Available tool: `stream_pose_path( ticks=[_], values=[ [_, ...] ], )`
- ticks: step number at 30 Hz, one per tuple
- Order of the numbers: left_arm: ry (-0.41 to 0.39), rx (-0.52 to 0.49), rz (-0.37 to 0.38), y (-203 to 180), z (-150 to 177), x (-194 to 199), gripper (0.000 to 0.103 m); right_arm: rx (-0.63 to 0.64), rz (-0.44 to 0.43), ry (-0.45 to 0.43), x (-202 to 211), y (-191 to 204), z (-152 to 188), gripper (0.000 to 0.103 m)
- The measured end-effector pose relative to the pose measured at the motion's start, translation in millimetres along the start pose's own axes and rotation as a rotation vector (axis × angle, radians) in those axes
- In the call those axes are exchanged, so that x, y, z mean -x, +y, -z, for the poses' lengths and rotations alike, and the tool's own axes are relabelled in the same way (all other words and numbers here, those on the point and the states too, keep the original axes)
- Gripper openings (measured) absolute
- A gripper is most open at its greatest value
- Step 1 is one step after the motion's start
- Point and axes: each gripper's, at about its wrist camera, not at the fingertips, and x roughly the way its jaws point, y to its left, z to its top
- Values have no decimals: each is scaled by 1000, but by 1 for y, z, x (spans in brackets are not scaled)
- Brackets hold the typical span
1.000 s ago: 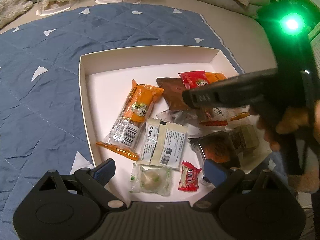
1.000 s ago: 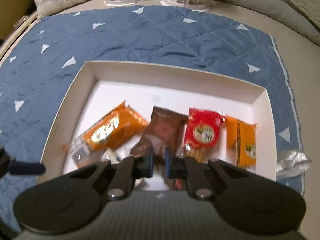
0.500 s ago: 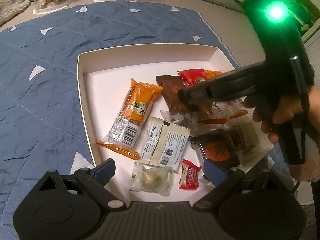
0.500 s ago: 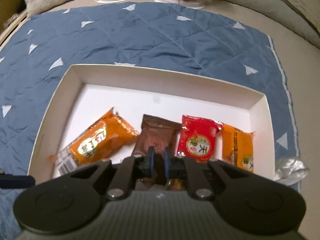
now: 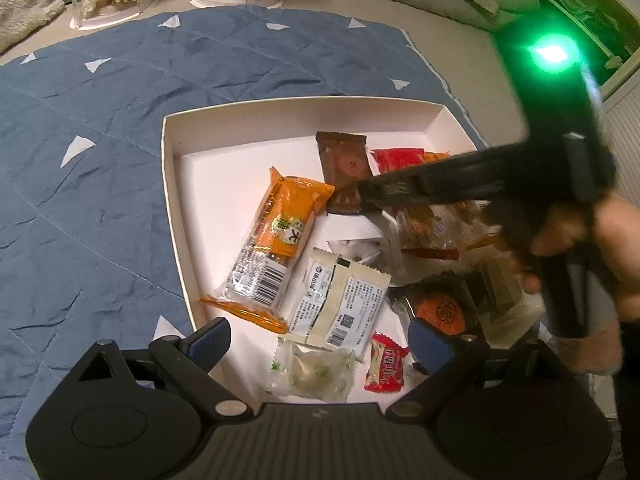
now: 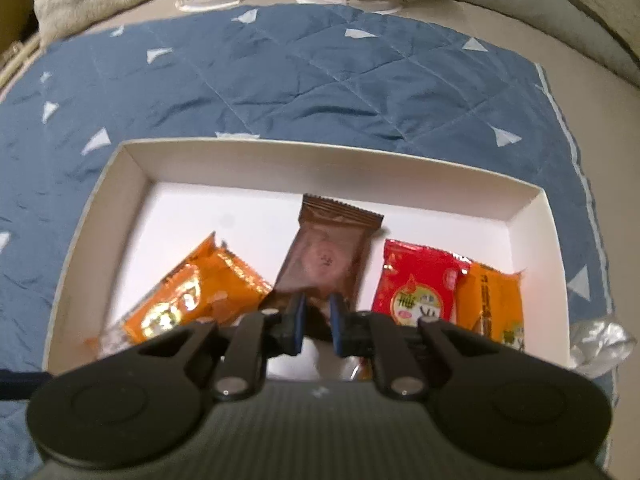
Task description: Organize snacks
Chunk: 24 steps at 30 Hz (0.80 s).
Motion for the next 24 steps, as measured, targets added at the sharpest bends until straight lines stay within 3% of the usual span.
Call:
stream_pose_path(
  ticks=[2, 6, 9, 11, 15, 17, 21, 24],
  values=[
    [-6, 5, -8, 0, 1, 2, 96, 7, -9, -19, 12, -2, 4, 24],
    [-22, 13, -16, 0, 4, 9, 101, -10, -15, -64, 37, -12, 9, 29],
    [-36, 13, -20, -4, 8, 17, 103, -28, -21, -116, 61, -17, 16, 47],
    [-41, 13, -24, -7, 12, 22, 103, -39, -20, -149, 77, -21, 22, 66],
    [-60, 14, -35, -13, 21, 34, 103, -68, -3, -190, 99, -30, 34, 79],
    [-83, 17, -42, -16, 25, 42, 103, -73, 4, -212, 107, -33, 41, 92],
    [-133, 19, -54, -22, 34, 61, 103, -80, 14, -259, 129, -38, 57, 102],
    [-167, 9, -70, -29, 41, 72, 103, -94, 8, -286, 144, -42, 69, 102]
  ],
)
